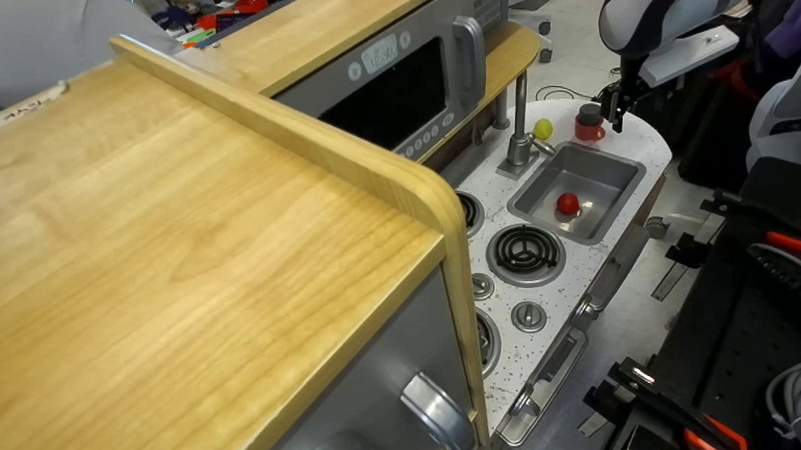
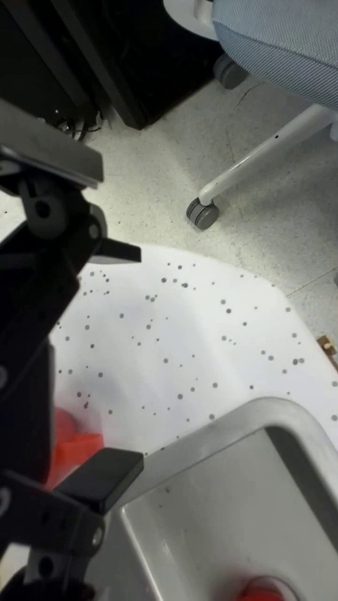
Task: Pick up the cup and put it on the right side of the counter
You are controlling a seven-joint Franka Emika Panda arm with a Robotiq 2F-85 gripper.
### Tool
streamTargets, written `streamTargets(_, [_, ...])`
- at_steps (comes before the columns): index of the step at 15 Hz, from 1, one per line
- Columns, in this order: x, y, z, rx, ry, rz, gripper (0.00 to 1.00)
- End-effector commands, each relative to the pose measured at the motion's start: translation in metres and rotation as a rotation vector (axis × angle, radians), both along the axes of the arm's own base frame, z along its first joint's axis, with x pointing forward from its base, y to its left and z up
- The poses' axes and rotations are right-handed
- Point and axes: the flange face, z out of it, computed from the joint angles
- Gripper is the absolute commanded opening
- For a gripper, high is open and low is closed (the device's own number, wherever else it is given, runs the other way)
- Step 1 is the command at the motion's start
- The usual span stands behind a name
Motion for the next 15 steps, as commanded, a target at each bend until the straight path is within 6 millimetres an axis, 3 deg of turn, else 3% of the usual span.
streamTargets(1, [0.029, 0.003, -0.015, 0.010, -0.002, -0.001, 1.00])
streamTargets(8, [0.050, 0.014, -0.035, 0.024, 0.010, 0.020, 0.98])
streamTargets(10, [0.055, 0.018, -0.040, 0.026, 0.005, 0.030, 0.88])
streamTargets(11, [0.057, 0.021, -0.042, 0.029, 0.005, 0.033, 0.67])
streamTargets(13, [0.061, 0.024, -0.044, 0.031, 0.005, 0.038, 0.60])
streamTargets(15, [0.064, 0.026, -0.045, 0.033, 0.004, 0.045, 0.44])
